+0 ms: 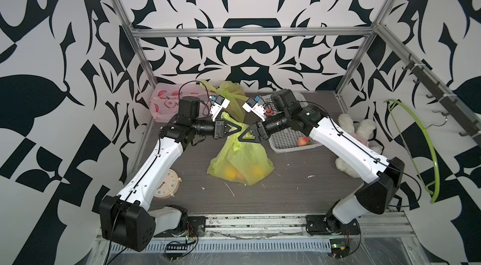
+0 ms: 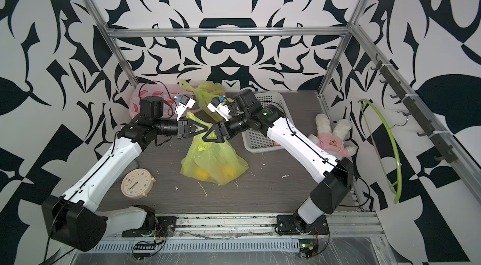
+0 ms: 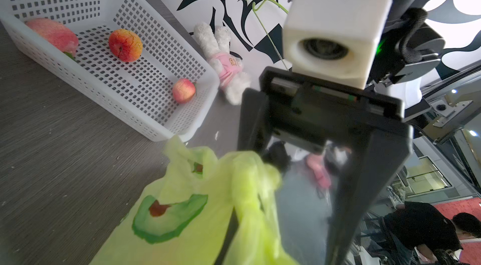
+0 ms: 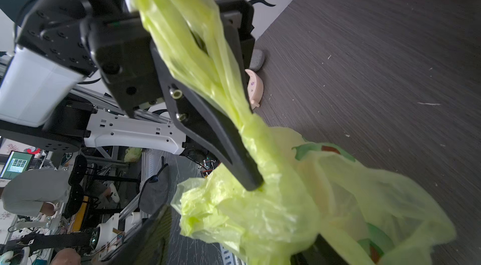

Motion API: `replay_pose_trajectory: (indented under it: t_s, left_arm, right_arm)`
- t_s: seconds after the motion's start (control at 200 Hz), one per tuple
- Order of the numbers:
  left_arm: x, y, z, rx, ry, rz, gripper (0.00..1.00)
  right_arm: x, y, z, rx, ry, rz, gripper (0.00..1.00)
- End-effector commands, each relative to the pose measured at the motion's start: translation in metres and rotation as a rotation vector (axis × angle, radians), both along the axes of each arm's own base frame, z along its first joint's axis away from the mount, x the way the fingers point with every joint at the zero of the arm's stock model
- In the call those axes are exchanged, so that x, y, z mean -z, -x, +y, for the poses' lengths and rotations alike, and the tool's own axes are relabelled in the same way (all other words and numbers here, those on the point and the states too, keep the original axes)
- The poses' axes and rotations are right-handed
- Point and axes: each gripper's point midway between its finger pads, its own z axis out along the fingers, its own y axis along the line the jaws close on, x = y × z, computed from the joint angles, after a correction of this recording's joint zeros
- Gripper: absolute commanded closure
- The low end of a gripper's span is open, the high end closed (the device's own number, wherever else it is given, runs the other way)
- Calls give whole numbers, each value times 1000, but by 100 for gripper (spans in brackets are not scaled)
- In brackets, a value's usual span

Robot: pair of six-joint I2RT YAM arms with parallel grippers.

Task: Place the peach into a plastic bag & tie a knot
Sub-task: Cross the plastic bag at the center of the board.

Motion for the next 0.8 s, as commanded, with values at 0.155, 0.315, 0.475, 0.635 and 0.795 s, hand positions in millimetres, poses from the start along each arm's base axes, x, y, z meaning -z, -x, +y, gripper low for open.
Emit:
replay_pose_trajectory:
  t_s: [0.155,0.315,0.475,0.635,0.795]
  left_arm:
    - [-15,-1,-1,8,15,-43,100]
    - [-13,0,0,3,13,-33,100]
    - [-11,2,1,-3,12,-28,100]
    - [-10,6,2,-7,13,-25,100]
    - [-4,11,6,-22,-3,-4,81]
  right_arm:
    - [9,13,8,-34,55,-15,46]
    - [8,8,16,-16,38,-8,54]
    - [4,2,21,11,17,-13,56]
    - [6,-3,23,31,17,-8,68]
    - [3,-2,18,23,-1,-7,91]
